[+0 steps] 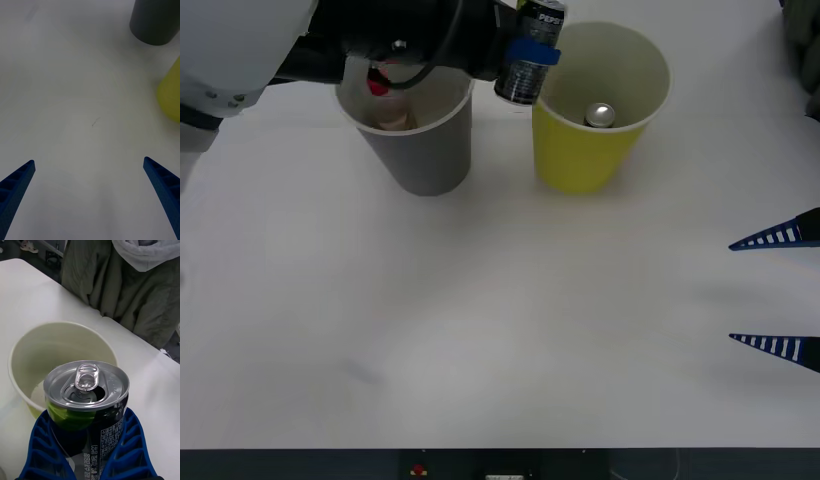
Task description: Put the can into the green bin and the plastic bottle into the gray bin
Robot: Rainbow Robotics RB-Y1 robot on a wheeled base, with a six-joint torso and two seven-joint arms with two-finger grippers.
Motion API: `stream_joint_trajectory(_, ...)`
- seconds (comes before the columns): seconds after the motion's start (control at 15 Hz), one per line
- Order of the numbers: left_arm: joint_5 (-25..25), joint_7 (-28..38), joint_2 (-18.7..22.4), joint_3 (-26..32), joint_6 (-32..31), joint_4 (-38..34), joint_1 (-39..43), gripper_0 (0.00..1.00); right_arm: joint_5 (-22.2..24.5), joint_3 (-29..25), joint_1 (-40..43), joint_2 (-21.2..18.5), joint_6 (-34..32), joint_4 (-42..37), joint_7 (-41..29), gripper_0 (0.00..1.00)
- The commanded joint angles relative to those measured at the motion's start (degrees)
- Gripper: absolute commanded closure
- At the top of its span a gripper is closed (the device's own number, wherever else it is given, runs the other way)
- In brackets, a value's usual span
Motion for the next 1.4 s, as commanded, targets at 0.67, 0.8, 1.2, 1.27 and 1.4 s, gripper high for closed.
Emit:
stream_joint_trajectory(0.67, -15.40, 0.02, -16.59, -6.95, 11.18, 21.67, -10.16, 1.00, 0.00, 0.00, 0.00, 0.00, 0.00, 0.00, 0.00, 0.00)
stream_joint_trajectory(0.8, -15.66, 0.02, -16.50, -7.30, 11.09, 21.76, -10.07, 1.00, 0.00, 0.00, 0.00, 0.00, 0.00, 0.00, 0.00, 0.00)
stream_joint_trajectory(1.2, -16.01, -0.16, -16.59, -7.30, 11.09, 21.76, -10.07, 0.00, 0.00, 0.00, 0.00, 0.00, 0.00, 0.00, 0.00, 0.00)
stream_joint_trajectory(1.27, -16.01, -0.16, -16.50, -7.30, 11.09, 21.76, -10.07, 0.00, 0.00, 0.00, 0.00, 0.00, 0.00, 0.00, 0.00, 0.00)
stream_joint_trajectory(1.4, -15.92, -0.51, -16.59, -7.30, 11.09, 21.76, -10.07, 0.00, 0.00, 0.00, 0.00, 0.00, 0.00, 0.00, 0.00, 0.00)
